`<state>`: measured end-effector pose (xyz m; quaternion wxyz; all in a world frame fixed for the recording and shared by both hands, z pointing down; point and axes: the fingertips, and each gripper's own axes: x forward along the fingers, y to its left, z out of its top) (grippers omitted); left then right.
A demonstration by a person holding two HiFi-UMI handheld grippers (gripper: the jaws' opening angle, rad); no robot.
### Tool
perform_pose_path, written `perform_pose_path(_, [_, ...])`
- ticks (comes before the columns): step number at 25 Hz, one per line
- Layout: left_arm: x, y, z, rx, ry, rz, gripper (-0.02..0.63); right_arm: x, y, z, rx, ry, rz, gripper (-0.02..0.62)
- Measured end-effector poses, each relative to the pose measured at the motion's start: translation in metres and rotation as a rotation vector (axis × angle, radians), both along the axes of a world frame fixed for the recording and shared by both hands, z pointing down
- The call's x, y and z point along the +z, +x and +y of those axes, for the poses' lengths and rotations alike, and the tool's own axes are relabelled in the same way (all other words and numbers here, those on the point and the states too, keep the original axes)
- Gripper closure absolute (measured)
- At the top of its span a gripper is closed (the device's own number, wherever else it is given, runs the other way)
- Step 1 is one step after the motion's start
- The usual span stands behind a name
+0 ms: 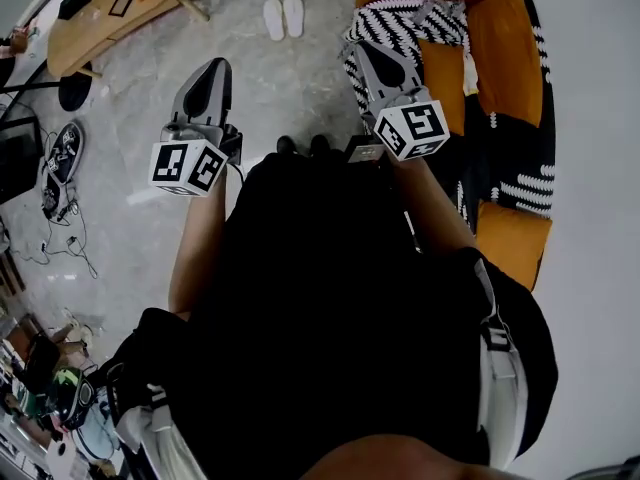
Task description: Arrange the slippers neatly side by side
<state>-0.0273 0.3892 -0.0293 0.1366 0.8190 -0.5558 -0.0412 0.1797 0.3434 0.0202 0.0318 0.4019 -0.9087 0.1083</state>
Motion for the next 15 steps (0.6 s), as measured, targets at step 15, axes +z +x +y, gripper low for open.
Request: perform_pose_path(15, [-0.004,0.006,0.014,-0.015,0.029,0.041,0.591,-0.01,-0.004,0.009,-0.047,0.034,0.006,0.565])
